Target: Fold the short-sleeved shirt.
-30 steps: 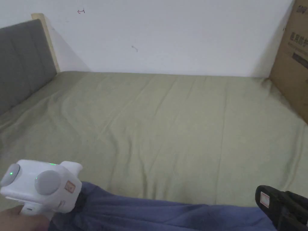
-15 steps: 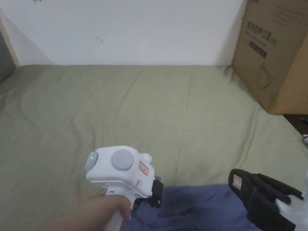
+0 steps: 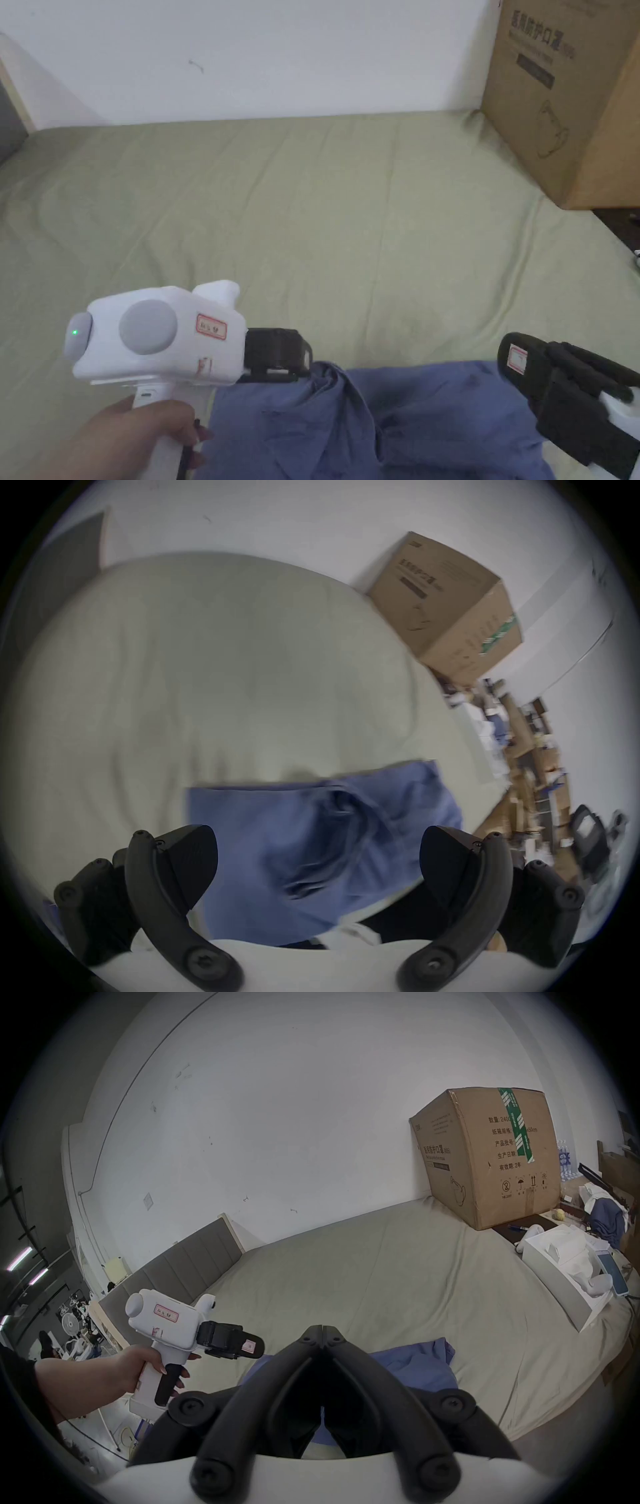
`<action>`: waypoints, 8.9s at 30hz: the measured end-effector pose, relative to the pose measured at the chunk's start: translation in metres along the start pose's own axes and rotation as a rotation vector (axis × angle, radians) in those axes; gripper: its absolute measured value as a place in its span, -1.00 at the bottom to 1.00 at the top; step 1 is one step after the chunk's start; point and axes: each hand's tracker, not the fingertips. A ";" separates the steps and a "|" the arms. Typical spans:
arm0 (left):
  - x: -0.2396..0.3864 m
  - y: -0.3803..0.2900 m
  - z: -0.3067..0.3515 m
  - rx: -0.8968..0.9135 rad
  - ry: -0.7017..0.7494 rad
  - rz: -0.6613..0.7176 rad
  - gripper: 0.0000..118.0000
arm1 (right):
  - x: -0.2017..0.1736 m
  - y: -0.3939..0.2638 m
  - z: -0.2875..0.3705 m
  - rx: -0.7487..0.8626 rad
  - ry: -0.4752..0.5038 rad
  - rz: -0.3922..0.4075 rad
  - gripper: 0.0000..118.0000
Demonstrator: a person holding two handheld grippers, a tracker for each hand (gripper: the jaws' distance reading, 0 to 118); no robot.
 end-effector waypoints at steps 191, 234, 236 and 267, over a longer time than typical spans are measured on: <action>-0.098 -0.031 -0.092 -0.295 -0.943 0.506 1.00 | 0.037 -0.088 -0.209 -0.810 0.003 -0.026 -1.00; -0.355 0.049 0.044 -0.245 0.868 -0.127 -0.48 | -0.002 0.001 -0.163 -0.497 -0.124 0.048 -1.00; -0.371 0.050 0.043 -0.267 0.882 -0.058 -0.36 | -0.006 0.001 -0.165 -0.500 -0.121 0.053 -1.00; 0.029 -0.076 0.170 0.819 0.135 -0.071 -1.00 | -0.025 0.067 -0.006 -0.200 -0.064 0.066 -1.00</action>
